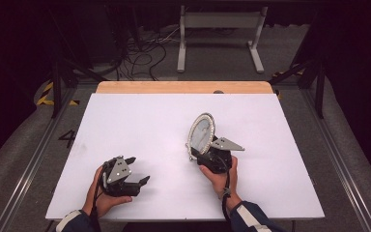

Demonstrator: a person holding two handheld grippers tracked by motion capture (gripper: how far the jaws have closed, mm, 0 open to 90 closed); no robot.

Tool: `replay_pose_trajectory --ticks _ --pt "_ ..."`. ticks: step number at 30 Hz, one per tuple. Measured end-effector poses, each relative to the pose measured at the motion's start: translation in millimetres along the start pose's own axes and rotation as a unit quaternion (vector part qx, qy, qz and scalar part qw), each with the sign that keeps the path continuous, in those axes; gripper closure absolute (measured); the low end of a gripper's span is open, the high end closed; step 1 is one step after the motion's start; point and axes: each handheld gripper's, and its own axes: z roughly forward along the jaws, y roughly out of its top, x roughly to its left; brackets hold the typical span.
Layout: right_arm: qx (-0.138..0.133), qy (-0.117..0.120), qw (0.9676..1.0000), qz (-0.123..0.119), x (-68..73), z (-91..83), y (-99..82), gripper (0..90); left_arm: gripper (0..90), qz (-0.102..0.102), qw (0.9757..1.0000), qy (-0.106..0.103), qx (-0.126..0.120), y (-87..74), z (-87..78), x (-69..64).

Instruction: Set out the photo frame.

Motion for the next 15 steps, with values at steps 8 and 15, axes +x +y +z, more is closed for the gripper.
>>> replay_pose_trajectory --ticks 8,15 --pt "0.013 0.012 0.9998 -0.002 -2.3 -0.8 1.3 66.9 20.0 0.0 1.0 -0.001 0.005 1.3 1.9 0.3" --pt "0.031 0.031 0.999 0.005 -8.1 -6.6 1.7 70.8 19.9 -0.001 1.0 -0.005 0.004 4.2 3.6 -0.2"
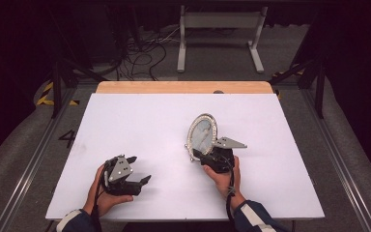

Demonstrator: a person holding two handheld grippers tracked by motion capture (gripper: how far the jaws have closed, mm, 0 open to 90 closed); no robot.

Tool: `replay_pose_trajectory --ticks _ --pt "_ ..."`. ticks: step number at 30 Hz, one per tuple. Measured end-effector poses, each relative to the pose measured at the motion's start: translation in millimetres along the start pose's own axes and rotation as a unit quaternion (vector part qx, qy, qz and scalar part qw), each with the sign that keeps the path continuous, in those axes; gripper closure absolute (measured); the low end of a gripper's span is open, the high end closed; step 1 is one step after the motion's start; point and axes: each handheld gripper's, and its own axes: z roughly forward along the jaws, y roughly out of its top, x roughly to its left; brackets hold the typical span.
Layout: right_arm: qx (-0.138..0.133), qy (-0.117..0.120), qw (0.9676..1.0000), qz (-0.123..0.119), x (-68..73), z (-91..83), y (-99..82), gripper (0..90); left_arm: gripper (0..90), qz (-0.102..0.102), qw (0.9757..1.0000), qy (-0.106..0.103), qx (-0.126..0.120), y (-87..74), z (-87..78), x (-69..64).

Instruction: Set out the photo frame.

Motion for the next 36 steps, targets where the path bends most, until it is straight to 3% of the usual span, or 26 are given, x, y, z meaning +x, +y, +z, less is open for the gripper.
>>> replay_pose_trajectory --ticks 11,22,32,36 --pt "0.026 0.044 0.9986 -0.013 -10.2 -7.9 1.0 74.8 19.8 -0.001 0.9999 -0.014 -0.004 9.1 8.0 -0.7" --pt "0.055 0.075 0.9952 -0.03 -17.5 -12.6 4.0 77.9 20.0 -0.003 0.9993 -0.034 -0.015 34.3 30.1 9.4" --pt "0.053 0.068 0.9956 -0.036 -15.4 -10.5 7.7 76.1 21.0 0.003 0.9979 -0.063 -0.013 61.9 69.2 14.0" --pt "0.043 0.053 0.9971 -0.035 -14.8 -13.5 7.2 68.0 20.8 0.0 0.9972 -0.074 -0.013 68.9 82.0 17.4"
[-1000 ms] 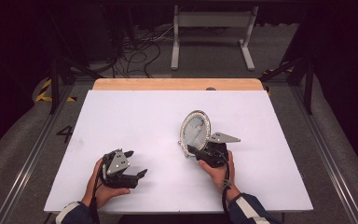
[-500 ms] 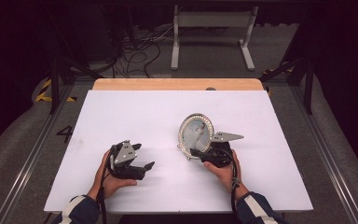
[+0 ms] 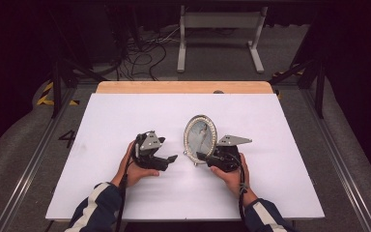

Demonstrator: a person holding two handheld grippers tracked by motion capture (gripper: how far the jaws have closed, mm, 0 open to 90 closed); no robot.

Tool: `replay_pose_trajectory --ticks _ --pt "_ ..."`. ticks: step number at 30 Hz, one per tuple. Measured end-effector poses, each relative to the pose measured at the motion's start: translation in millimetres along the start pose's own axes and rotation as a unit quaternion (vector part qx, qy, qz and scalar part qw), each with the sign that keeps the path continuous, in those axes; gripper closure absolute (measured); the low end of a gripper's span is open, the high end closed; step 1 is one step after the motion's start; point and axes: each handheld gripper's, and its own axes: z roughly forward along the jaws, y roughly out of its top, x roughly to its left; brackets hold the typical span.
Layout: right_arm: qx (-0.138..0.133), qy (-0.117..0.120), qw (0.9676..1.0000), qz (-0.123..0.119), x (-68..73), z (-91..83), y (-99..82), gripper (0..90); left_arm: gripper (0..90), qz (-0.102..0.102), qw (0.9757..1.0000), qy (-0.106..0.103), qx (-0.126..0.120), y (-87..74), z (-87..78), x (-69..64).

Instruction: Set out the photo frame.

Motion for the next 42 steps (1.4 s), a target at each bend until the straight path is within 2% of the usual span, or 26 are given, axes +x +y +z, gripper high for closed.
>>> replay_pose_trajectory --ticks 4,6,7,9,17,19,24,26,27,28,30,33,34,38,42 --pt "-0.026 -0.011 0.9996 0.008 -0.5 -6.1 -0.3 65.7 20.5 -0.003 0.9999 -0.012 -0.006 2.5 8.4 4.4" --pt "-0.036 -0.002 0.9993 0.01 0.2 -4.7 -0.5 74.1 20.1 -0.003 0.9999 -0.014 -0.004 3.5 11.9 5.9" --pt "-0.039 -0.001 0.9992 0.004 2.1 -3.6 -0.3 75.5 20.1 -0.005 0.9998 -0.017 -0.004 4.2 13.2 7.0" --pt "-0.039 -0.007 0.9992 0.0 3.3 -2.1 0.5 76.7 20.0 -0.011 0.9997 -0.019 -0.009 6.6 16.1 9.1" --pt "-0.028 0.02 0.9994 0.005 -5.2 -1.8 3.7 78.0 23.2 -0.019 0.9994 -0.026 -0.008 18.2 30.8 15.6" --pt "-0.018 0.029 0.9994 0.004 -8.0 -1.9 5.8 78.2 23.3 -0.025 0.9992 -0.028 -0.016 21.1 34.2 17.8" --pt "-0.009 0.038 0.9992 -0.001 -11.4 -1.2 9.1 77.8 23.1 -0.031 0.9987 -0.04 -0.007 23.6 43.9 20.5" --pt "-0.009 0.033 0.9994 -0.006 -9.9 -1.9 8.8 74.1 23.2 -0.032 0.9985 -0.044 -0.01 25.8 45.4 21.2" --pt "-0.008 0.023 0.9997 -0.005 -9.6 -3.3 8.5 67.1 23.2 -0.032 0.9985 -0.044 -0.011 26.8 45.9 21.3" --pt "-0.008 0.013 0.9999 -0.001 -11.0 -5.8 7.7 64.2 23.5 -0.03 0.9985 -0.044 -0.009 27.7 46.5 21.7" --pt "-0.012 0.011 0.9999 -0.003 -12.1 -11.8 6.2 64.0 23.9 -0.032 0.9985 -0.043 -0.013 28.9 46.7 21.4" --pt "-0.02 -0.006 0.9997 -0.015 -8.6 -22.8 5.9 62.6 24.7 -0.027 0.9985 -0.046 -0.013 29.6 47.9 21.0" --pt "-0.028 -0.015 0.9993 -0.02 -7.1 -28.4 5.9 62.6 24.9 -0.026 0.9985 -0.046 -0.012 29.7 48.3 20.9" --pt "-0.049 -0.026 0.9981 -0.026 -1.7 -42.2 5.8 67.0 26.4 -0.027 0.9982 -0.052 -0.012 29.4 49.2 21.0" --pt "-0.062 -0.035 0.9971 -0.028 2.4 -45.9 4.4 73.3 32.6 -0.025 0.9976 -0.06 -0.021 29.9 46.9 21.5"
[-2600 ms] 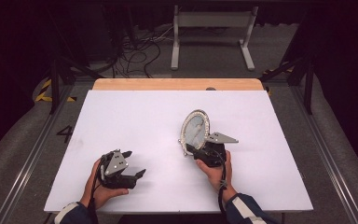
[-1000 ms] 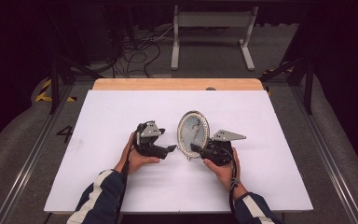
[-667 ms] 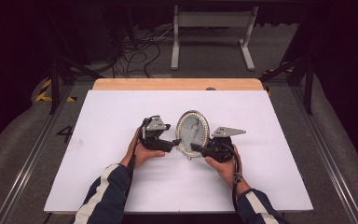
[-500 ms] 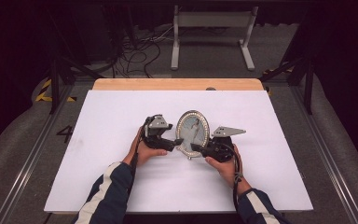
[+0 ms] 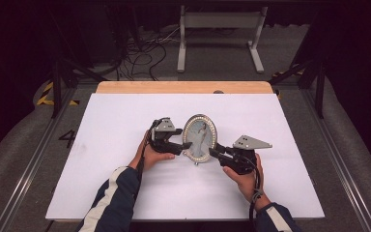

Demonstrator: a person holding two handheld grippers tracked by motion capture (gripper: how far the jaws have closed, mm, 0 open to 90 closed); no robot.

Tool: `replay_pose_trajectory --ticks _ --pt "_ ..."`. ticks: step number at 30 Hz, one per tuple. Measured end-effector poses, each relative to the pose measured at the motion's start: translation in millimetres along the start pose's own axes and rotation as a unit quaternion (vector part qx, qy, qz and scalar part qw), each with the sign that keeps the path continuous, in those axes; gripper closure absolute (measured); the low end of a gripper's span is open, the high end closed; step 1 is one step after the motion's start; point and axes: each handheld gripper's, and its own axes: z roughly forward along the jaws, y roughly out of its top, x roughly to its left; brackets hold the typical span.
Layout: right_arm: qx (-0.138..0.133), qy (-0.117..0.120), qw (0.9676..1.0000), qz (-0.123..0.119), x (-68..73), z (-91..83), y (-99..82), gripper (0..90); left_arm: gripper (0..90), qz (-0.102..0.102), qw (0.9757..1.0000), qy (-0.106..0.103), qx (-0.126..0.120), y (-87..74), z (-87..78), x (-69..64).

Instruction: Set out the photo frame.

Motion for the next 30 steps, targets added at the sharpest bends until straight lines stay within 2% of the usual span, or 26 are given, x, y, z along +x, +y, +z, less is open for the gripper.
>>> replay_pose_trajectory --ticks 1,5,8,12,14,18,20,23,26,27,28,30 --pt "-0.006 -0.004 1.0 -0.002 1.1 -1.1 -0.9 74.6 35.4 0.0 1.0 0.0 0.0 0.0 0.0 0.0" --pt "-0.012 -0.011 0.9999 -0.001 4.1 -1.3 -2.1 76.3 47.5 0.01 0.9997 -0.022 -0.002 1.1 -1.0 -2.6" --pt "-0.009 -0.014 0.9999 -0.001 4.5 -0.1 -2.3 76.5 50.2 0.008 0.9998 -0.02 -0.001 0.8 -2.3 -2.5" --pt "-0.005 -0.024 0.9997 0.002 2.9 0.8 -3.0 76.8 59.2 0.012 0.9998 -0.018 0.003 0.6 -7.2 -2.6" --pt "-0.007 -0.02 0.9997 0.009 0.5 0.9 -3.2 77.0 60.3 0.012 0.9998 -0.015 0.01 0.0 -8.8 -3.8" --pt "-0.005 -0.024 0.9997 0.005 -0.1 3.2 -1.3 77.0 60.9 0.008 0.9998 -0.012 0.013 -5.4 -10.6 -6.1" --pt "-0.006 -0.025 0.9996 0.007 -1.5 4.6 -1.0 76.9 61.4 -0.003 0.9998 -0.02 0.007 -9.3 -11.7 -4.8" --pt "-0.008 -0.023 0.9997 0.007 -1.5 6.4 0.2 77.0 61.5 -0.003 0.9998 -0.017 0.01 -11.3 -12.3 -4.3" --pt "-0.01 -0.031 0.9995 -0.002 0.9 7.3 1.1 76.9 59.2 0.002 0.9999 -0.012 0.011 -9.7 -12.4 -5.9" --pt "-0.009 -0.032 0.9994 -0.002 1.1 7.1 0.9 76.8 59.2 0.007 0.9999 -0.01 0.008 -8.9 -12.9 -6.0" --pt "-0.009 -0.031 0.9995 -0.002 1.1 6.6 0.7 76.8 58.0 0.002 1.0 -0.005 -0.004 -7.8 -14.5 -5.6" --pt "-0.009 -0.031 0.9995 0.0 0.9 5.9 0.4 76.6 55.6 0.0 1.0 -0.003 -0.009 -6.7 -15.9 -4.9"
